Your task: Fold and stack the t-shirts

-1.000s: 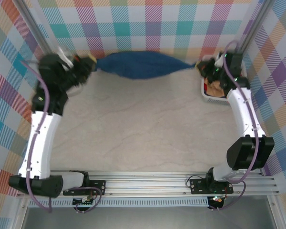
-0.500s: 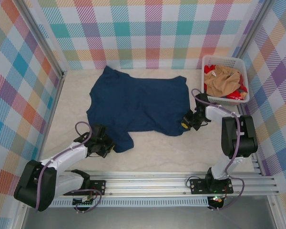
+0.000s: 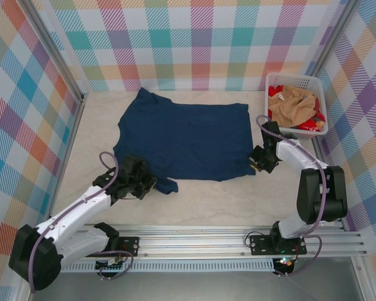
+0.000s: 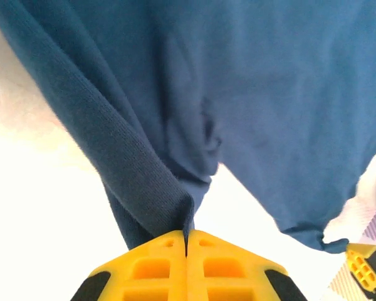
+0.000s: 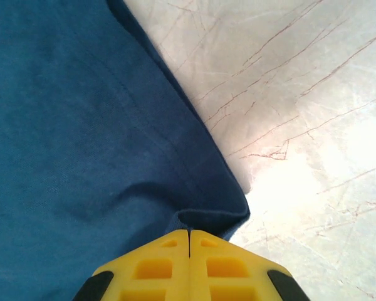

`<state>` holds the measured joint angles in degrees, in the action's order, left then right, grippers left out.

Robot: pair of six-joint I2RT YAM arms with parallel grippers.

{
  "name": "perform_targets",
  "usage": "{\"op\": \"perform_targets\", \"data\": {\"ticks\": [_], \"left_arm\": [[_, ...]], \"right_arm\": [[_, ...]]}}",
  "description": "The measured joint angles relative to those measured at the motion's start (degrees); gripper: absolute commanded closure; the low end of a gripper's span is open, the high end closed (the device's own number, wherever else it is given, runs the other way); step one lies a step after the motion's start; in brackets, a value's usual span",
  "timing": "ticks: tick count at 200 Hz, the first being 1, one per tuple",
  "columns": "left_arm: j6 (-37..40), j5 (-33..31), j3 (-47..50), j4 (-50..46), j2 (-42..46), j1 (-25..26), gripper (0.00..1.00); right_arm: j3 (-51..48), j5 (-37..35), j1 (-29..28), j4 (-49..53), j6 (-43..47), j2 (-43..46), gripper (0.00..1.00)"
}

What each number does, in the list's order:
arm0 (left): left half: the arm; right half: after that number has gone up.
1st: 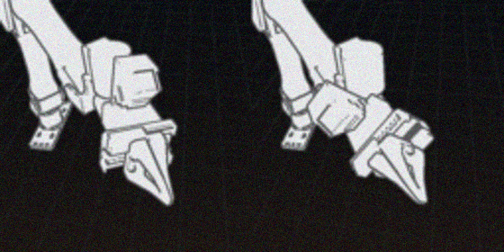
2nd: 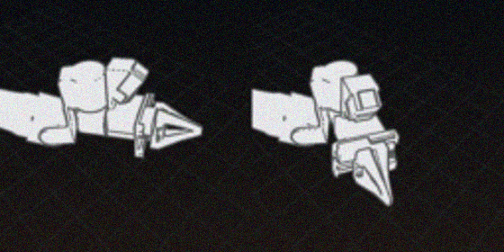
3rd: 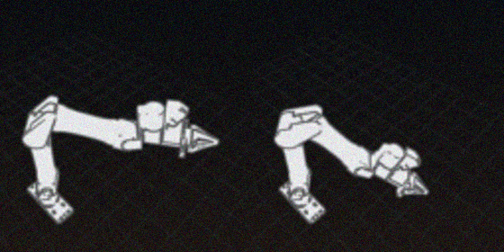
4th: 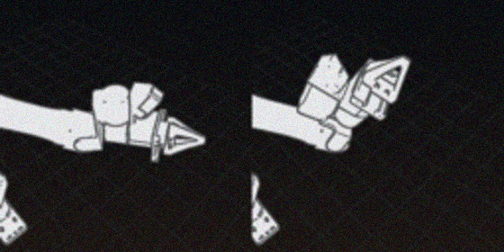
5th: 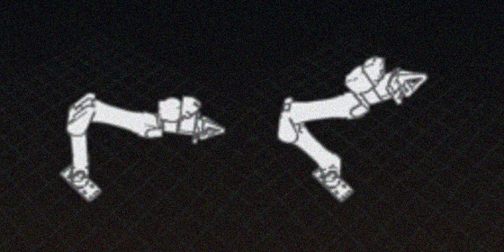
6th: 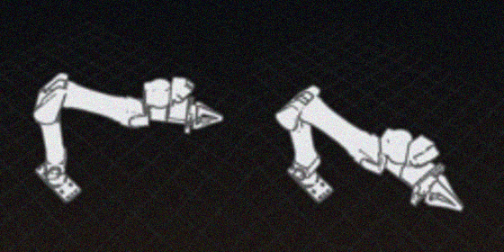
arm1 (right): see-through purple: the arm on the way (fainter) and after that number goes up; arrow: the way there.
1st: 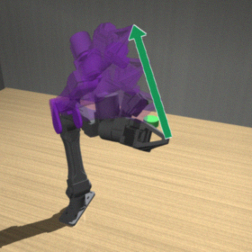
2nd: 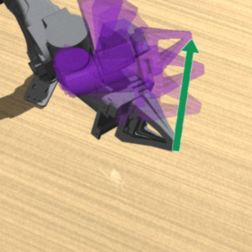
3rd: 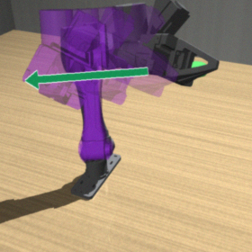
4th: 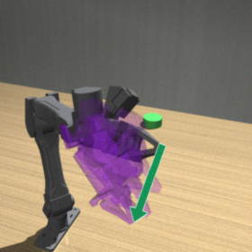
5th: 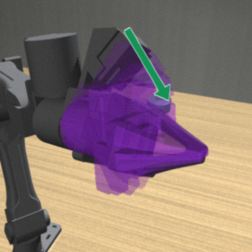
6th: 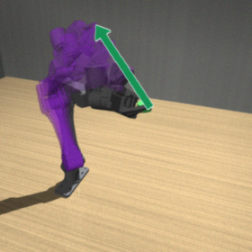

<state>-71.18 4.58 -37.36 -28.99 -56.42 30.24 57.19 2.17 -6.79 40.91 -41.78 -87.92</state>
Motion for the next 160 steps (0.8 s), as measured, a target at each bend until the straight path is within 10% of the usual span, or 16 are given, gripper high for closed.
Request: {"op": "perform_targets", "data": {"ticks": [94, 160], "left_arm": [[23.5, -36.7, -62.8, -14.8, -7.7, -0.4, 1.00], [40.7, -42.3, -96.6, -14.7, -21.1, -2.1, 1.00]], "right_arm": [[22.1, 12.5, -1.7, -11.7, 4.2, 13.8, 1.00], [32.8, 15.9, -3.7, -13.0, -1.8, 21.9, 1.00]]}}
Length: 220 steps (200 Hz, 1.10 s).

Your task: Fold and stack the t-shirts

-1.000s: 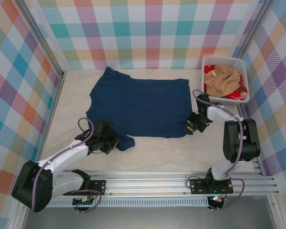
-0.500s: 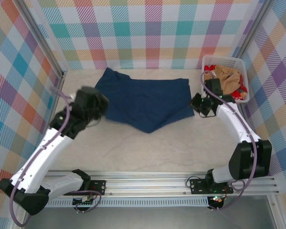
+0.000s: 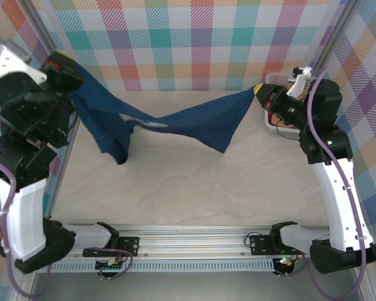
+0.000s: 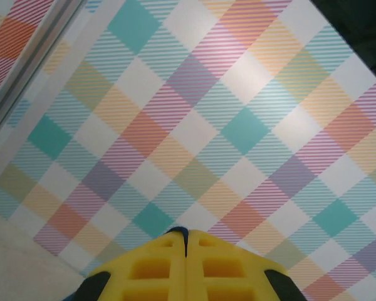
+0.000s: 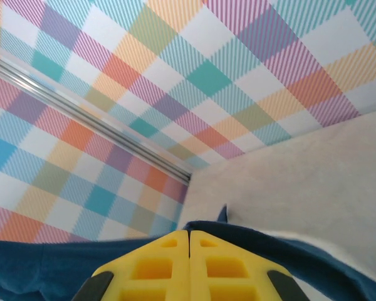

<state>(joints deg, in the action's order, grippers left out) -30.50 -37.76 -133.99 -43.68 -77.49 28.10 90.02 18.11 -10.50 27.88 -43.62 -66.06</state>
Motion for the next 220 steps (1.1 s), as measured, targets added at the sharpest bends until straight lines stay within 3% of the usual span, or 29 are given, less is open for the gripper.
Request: {"op": "perform_targets", "data": {"ticks": [30, 61, 84, 103, 138, 177, 202, 220], "left_arm": [[-0.3, 8.6, -17.2, -1.6, -15.9, -10.0, 1.00], [-7.8, 25.4, -19.7, 0.6, -29.9, -20.7, 1.00], [-13.3, 35.6, -23.3, 1.8, -40.0, -25.9, 1.00], [-16.7, 41.7, -24.1, 3.0, -42.4, -28.8, 1.00], [-22.2, 49.7, -26.1, 9.9, -38.8, -31.7, 1.00], [-24.6, 53.6, -25.5, 14.0, -25.9, -31.9, 1.00], [-24.1, 54.4, -15.1, 14.0, -12.0, -30.2, 1.00], [-23.1, 54.4, 0.6, 14.1, -0.4, -27.3, 1.00]], "right_arm": [[7.3, 0.0, 0.0, 0.0, -3.9, -8.0, 1.00], [14.8, 0.2, 0.0, -0.9, -6.4, -21.9, 1.00], [21.2, 0.2, 0.7, 0.1, -7.0, -31.6, 1.00], [26.2, 0.2, 2.3, 1.1, -7.2, -35.7, 1.00], [36.9, 1.4, 7.2, 2.0, -8.1, -37.3, 1.00], [41.6, 3.7, 12.1, 1.3, -9.4, -34.7, 1.00], [38.6, 5.5, 13.2, 1.0, -9.8, -31.9, 1.00], [30.9, 6.9, 13.0, 0.5, -9.8, -28.3, 1.00]]}}
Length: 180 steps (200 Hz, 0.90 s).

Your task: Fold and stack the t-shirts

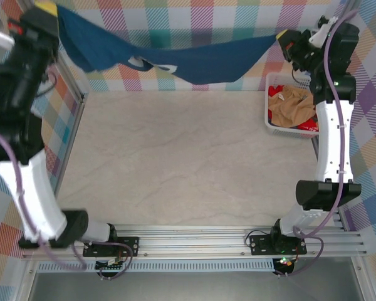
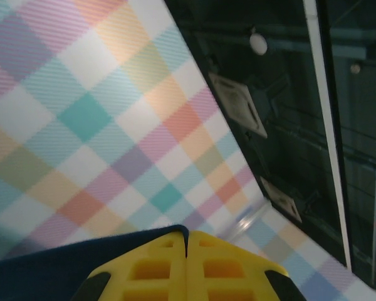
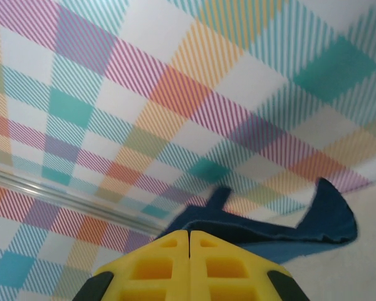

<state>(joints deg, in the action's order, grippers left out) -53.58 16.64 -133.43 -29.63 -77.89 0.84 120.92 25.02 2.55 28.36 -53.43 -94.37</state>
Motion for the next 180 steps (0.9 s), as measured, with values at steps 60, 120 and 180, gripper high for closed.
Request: {"op": "perform_targets", "data": {"ticks": [60, 120, 180], "left_arm": [[-4.2, -7.1, 71.2, 1.1, 26.2, 16.0, 1.00], [-11.8, -12.6, 99.1, -2.0, 23.6, 33.4, 1.00], [-13.5, -15.9, 97.5, -1.8, 18.5, 36.1, 1.00]], "right_arm": [[-44.9, -5.2, -3.6, 1.0, 1.8, 9.4, 1.00], [-64.5, -20.4, -4.4, 9.1, 4.9, 11.8, 1.00], [-66.1, -31.2, -4.4, 14.9, 5.0, 15.1, 1.00]]}}
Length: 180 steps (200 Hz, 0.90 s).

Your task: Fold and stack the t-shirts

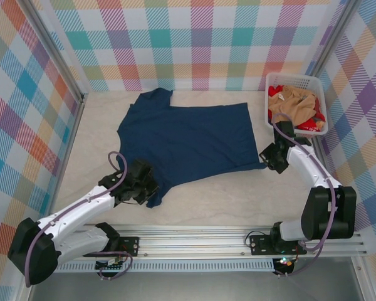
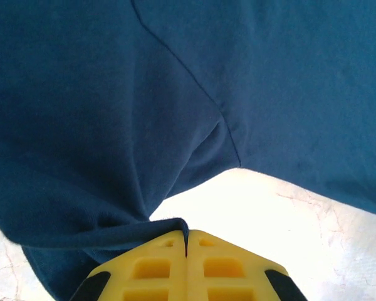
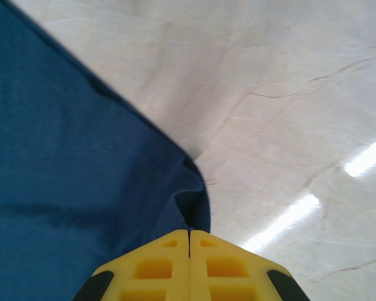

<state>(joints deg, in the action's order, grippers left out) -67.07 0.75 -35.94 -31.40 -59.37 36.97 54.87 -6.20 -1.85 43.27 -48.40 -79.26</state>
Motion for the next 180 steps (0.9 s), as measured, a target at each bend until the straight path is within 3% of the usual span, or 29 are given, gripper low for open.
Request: {"op": "perform_targets", "data": {"ticks": [46, 100, 107, 119, 127, 143, 158, 180], "left_arm": [[-2.1, -1.3, -0.4, -3.1, 1.4, 0.2, 1.00], [-5.8, -1.3, 0.5, -8.6, 11.0, 1.7, 1.00], [-6.4, -1.3, 0.7, -9.4, 11.9, 1.8, 0.91], [-7.1, -1.7, 0.8, -11.0, 13.5, 1.9, 0.63], [-7.2, -2.1, 0.7, -12.0, 14.1, 1.9, 0.47], [-6.9, -3.8, -2.3, -15.5, 13.6, 1.9, 0.31], [-5.5, -5.7, -8.8, -18.3, 11.0, 1.6, 0.32], [-2.5, -4.6, -18.5, -16.9, 5.4, -4.1, 0.48]], "right_arm": [[-4.0, -5.5, 0.0, 4.3, -0.2, 1.3, 1.00], [-7.8, -7.6, 0.0, 6.7, -0.4, 5.9, 1.00], [-8.3, -7.7, 0.0, 6.8, -0.6, 5.9, 1.00], [-9.1, -7.8, 0.0, 7.4, -1.0, 5.9, 1.00], [-9.3, -7.8, 0.0, 8.0, -1.6, 5.9, 0.92], [-9.1, -8.1, 0.0, 9.4, -3.1, 6.1, 0.68], [-8.1, -8.4, -0.1, 10.8, -3.6, 7.5, 0.50], [-4.1, -8.7, -1.3, 11.3, -2.2, 11.6, 0.51]]}}
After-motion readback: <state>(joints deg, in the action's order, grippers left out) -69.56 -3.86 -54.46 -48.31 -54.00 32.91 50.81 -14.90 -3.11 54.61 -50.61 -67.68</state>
